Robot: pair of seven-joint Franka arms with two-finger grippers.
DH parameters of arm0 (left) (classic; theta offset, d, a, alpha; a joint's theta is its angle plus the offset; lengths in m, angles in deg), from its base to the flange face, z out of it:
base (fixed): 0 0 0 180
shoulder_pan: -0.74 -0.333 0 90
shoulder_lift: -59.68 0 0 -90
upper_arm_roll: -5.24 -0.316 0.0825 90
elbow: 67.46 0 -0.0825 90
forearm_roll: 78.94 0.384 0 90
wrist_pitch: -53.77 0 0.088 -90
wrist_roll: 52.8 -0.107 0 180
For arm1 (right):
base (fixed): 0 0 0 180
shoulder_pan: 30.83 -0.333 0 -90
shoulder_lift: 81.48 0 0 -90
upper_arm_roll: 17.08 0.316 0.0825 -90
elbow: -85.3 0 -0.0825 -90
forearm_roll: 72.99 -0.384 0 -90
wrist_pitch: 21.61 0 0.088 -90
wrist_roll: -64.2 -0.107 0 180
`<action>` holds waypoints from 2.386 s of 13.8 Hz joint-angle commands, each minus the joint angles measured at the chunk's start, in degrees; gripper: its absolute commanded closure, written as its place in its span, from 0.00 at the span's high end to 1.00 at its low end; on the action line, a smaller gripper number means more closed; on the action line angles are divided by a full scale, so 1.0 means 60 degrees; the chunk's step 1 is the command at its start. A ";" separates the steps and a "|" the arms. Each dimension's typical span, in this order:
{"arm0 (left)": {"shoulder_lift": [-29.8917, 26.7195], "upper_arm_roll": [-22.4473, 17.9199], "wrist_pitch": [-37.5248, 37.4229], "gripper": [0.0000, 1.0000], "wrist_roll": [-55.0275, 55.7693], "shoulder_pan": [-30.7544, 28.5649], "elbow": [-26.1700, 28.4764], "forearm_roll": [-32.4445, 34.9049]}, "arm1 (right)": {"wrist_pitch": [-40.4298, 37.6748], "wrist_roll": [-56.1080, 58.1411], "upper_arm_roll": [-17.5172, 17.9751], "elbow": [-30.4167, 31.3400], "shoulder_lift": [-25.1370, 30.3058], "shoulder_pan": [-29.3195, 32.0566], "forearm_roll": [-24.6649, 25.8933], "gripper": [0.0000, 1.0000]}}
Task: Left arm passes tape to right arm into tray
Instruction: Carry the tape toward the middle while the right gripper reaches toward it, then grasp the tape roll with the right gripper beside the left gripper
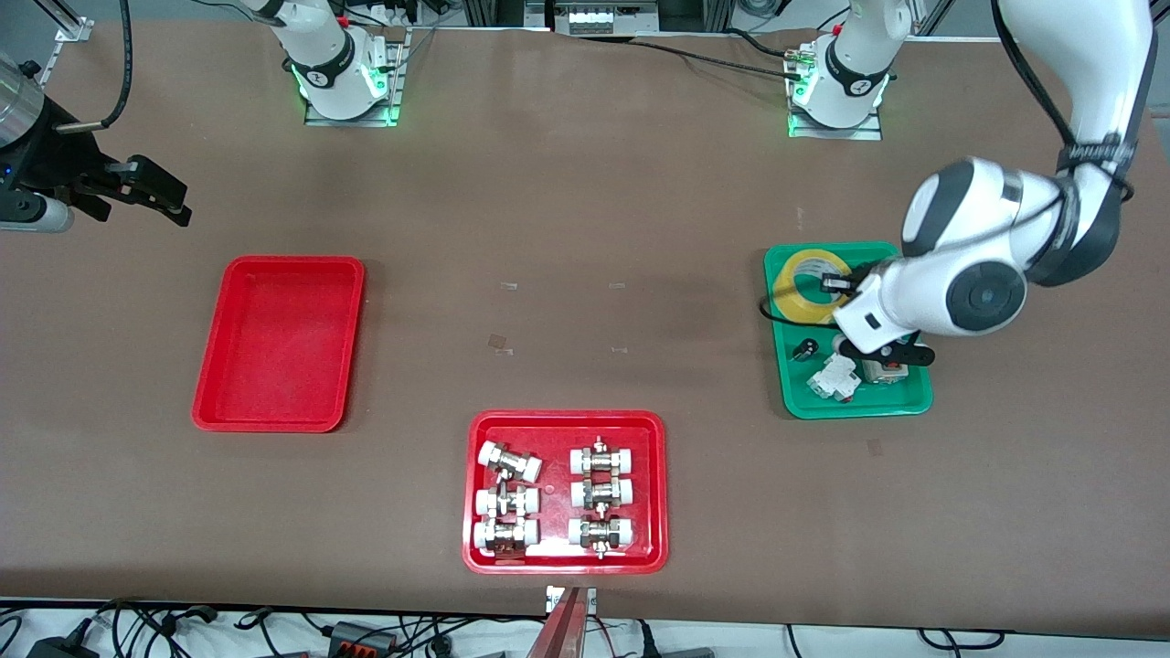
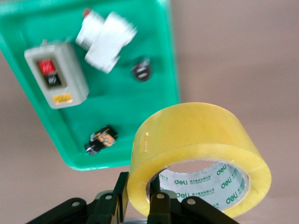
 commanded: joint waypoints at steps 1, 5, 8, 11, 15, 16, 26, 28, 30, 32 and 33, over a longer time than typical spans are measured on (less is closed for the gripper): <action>0.0772 0.0420 -0.0447 0.01 0.0389 0.0459 -0.1691 -0.0568 | -0.0099 0.0159 -0.0004 -0.0001 0.0041 -0.0008 -0.0103 1.00; 0.1066 0.0421 0.0018 0.01 0.2528 0.1804 -0.3041 -0.2286 | -0.0244 0.0174 -0.0004 0.0043 -0.0311 -0.0242 -0.0117 1.00; 0.2047 0.0465 0.1845 0.00 0.4328 0.2875 -0.3205 -0.2359 | -0.0582 0.1137 -0.0004 -0.0045 -0.0559 -0.0315 -0.0480 1.00; 0.3248 0.0450 0.5214 0.01 0.5514 0.3975 -0.3395 -0.2360 | -0.0933 0.1463 -0.0033 -0.0016 -0.0881 -0.0257 -0.2353 1.00; 0.4128 0.0435 0.7138 0.01 0.6704 0.4681 -0.3718 -0.2360 | -0.0512 0.1841 -0.0062 -0.0030 -0.2182 -0.0198 -0.4682 1.00; 0.4275 0.0450 0.7489 0.01 0.6821 0.4841 -0.3761 -0.2374 | -0.0248 0.2497 -0.0062 -0.0030 -0.2607 -0.0213 -0.4992 1.00; 0.5272 0.0450 0.7551 0.01 0.8083 0.5355 -0.4874 -0.4041 | 0.2346 0.6574 -0.0004 0.0028 -0.4544 -0.0841 -0.8056 1.00; 0.5287 0.0450 0.7551 0.01 0.8082 0.5355 -0.4860 -0.4220 | 0.2624 0.7042 -0.0004 0.0058 -0.4734 -0.0974 -0.8422 1.00; 0.5360 0.0450 0.7551 0.01 0.8068 0.5355 -0.4875 -0.4235 | 0.2947 0.7292 -0.0004 0.0101 -0.4925 -0.1076 -0.8627 1.00; 0.5360 0.0450 0.7537 0.01 0.8053 0.5326 -0.4875 -0.4293 | 0.3225 0.7308 -0.0004 0.0203 -0.4940 -0.1238 -0.8687 1.00; 0.5360 0.0450 0.7537 0.01 0.8024 0.5326 -0.4875 -0.4424 | 0.3357 0.7293 0.0011 0.0262 -0.4969 -0.1267 -0.8687 1.00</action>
